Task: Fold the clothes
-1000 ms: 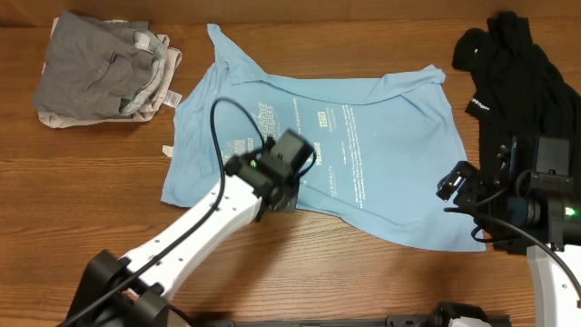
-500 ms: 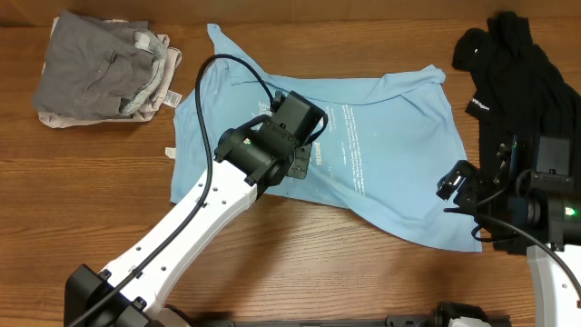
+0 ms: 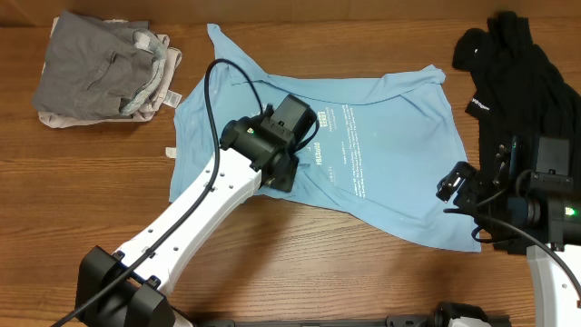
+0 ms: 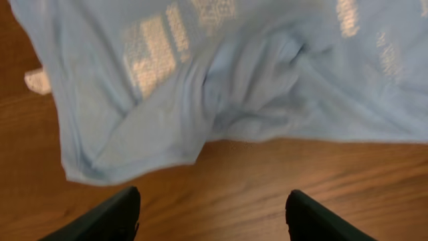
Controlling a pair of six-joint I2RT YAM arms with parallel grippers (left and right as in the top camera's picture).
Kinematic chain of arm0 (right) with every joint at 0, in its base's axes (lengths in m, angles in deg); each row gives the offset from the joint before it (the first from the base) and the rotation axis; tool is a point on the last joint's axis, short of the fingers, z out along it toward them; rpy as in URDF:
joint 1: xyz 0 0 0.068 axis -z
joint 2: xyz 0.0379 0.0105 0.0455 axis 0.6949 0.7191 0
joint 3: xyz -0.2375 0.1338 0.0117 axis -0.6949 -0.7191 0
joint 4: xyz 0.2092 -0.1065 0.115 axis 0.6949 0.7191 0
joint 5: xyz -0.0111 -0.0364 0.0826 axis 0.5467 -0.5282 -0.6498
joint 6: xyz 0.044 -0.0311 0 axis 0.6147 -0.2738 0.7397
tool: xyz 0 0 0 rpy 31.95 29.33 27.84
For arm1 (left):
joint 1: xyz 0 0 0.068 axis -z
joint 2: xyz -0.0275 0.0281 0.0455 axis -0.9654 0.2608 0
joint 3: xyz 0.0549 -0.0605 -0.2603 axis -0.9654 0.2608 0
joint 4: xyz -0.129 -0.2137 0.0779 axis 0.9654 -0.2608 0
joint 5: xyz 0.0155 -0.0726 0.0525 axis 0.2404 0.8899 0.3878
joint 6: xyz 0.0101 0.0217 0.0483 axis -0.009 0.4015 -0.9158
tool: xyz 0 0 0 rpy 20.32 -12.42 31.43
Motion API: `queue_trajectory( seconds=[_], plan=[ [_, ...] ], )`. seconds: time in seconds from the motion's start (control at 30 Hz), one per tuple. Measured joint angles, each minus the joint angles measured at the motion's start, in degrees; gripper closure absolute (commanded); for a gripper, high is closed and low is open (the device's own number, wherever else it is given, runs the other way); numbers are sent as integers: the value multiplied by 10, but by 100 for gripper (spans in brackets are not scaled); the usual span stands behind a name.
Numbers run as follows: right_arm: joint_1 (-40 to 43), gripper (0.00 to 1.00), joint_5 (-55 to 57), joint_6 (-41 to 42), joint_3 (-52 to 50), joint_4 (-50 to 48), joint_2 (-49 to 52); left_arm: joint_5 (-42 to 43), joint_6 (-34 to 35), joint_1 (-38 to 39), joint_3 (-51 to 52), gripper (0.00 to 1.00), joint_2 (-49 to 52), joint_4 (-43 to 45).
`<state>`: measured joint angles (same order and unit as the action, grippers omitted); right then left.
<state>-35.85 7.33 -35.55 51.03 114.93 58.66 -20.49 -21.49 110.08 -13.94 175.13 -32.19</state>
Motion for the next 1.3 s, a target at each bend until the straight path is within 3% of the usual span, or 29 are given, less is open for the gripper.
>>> queue_trajectory(
  seconds=[0.1, 0.17, 0.43, 0.57, 0.67, 0.83, 1.03, 1.1, 1.17, 1.2, 1.3],
  plan=[
    [0, 0, 0, -1, 0, -4, 0, 0, 10, -3, 12, 41, -2, -10],
    [0, 0, 0, -2, 0, -8, 0, 0, 16, -11, 66, 49, -7, 44],
    [0, 0, 0, -3, 0, -7, 0, -2, 21, -68, 196, 57, -3, 174],
    [0, 0, 0, -3, 0, -8, 0, 2, 8, -109, 214, 59, 3, 220],
    [0, 0, 0, -3, 0, -8, 0, 26, -18, -120, 214, 55, 8, 243],
    [0, 0, 0, -3, 0, -8, 0, 59, -66, -118, 214, 50, 28, 246],
    [0, 0, 0, -3, 0, -8, 0, 69, -110, -116, 216, 54, 69, 229],
    [0, 0, 0, -3, 0, -8, 0, 67, -112, -116, 217, 60, 82, 227],
    [0, 0, 0, -3, 0, -8, 0, 66, -117, -116, 217, 73, 91, 226],
    [0, 0, 0, -3, 0, -9, 0, 64, -119, -116, 217, 84, 91, 227],
    [0, 0, 0, -3, 0, -9, 0, 58, -123, -116, 217, 96, 92, 226]
  ],
)
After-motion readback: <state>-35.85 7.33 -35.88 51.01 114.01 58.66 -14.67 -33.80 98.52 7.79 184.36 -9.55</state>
